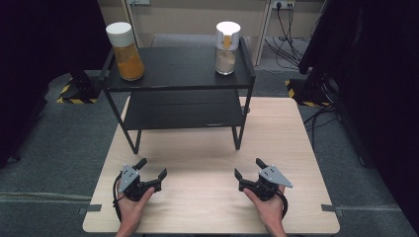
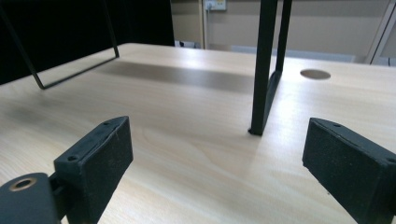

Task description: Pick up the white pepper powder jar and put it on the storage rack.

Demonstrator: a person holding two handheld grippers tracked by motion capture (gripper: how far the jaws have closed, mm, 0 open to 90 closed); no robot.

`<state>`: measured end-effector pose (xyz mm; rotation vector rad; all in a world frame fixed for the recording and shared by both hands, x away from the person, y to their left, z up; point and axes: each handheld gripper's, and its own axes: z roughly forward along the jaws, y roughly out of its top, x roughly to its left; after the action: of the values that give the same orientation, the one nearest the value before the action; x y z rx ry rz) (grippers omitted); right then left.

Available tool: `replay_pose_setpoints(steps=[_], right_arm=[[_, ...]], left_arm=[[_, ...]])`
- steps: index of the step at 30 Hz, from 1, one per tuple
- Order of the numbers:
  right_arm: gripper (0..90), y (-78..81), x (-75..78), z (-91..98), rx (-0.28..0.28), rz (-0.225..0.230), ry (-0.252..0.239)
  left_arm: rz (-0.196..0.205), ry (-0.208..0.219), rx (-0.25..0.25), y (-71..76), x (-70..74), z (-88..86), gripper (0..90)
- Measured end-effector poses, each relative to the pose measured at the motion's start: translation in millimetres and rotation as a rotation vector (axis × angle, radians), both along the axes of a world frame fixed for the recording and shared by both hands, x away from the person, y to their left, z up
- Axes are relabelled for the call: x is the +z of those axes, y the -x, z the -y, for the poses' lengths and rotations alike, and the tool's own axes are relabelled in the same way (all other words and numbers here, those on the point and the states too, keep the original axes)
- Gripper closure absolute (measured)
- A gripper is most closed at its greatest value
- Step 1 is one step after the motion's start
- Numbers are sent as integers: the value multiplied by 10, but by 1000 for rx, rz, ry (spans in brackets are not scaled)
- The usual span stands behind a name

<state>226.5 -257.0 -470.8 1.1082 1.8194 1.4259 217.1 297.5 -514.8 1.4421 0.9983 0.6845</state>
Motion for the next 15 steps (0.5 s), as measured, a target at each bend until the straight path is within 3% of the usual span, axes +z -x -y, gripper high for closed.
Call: replay_pose_setpoints(steps=[15], right_arm=[[88,19,-121,5,-14,-16,13]], left_arm=[[-1,-3,-4,-4,3,-3,73]])
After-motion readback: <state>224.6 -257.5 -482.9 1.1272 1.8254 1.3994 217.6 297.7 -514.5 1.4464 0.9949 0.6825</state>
